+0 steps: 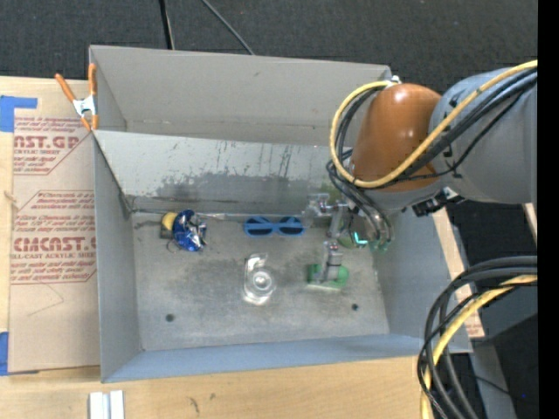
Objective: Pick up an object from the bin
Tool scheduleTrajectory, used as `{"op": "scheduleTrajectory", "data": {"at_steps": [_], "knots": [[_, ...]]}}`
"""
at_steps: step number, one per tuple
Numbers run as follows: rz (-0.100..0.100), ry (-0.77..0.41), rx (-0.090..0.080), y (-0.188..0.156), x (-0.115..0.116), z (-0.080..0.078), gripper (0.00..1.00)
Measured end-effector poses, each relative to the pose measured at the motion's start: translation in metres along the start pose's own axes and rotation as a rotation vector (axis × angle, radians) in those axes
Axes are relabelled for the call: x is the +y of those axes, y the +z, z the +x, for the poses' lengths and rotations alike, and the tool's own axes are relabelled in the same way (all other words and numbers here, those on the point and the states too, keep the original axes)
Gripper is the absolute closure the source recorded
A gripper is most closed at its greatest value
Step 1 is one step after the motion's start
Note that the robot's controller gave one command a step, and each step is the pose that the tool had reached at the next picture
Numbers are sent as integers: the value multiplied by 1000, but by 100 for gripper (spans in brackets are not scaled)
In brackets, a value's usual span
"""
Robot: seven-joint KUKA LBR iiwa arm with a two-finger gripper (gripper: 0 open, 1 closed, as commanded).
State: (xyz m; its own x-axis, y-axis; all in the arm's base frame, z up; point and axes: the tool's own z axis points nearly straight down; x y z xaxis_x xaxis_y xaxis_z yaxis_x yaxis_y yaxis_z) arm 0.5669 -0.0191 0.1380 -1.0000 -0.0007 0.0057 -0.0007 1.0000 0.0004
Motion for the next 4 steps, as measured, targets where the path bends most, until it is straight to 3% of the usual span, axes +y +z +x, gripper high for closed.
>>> {"op": "scheduleTrajectory", "data": {"at_steps": [1, 2, 3, 4], "knots": [[2, 6, 1, 73, -55, 13, 0], [-1, 363, -6, 38, -50, 31, 0], [-2, 571, -4, 39, -55, 43, 0], [-2, 659, -3, 70, -49, 32, 0]]}}
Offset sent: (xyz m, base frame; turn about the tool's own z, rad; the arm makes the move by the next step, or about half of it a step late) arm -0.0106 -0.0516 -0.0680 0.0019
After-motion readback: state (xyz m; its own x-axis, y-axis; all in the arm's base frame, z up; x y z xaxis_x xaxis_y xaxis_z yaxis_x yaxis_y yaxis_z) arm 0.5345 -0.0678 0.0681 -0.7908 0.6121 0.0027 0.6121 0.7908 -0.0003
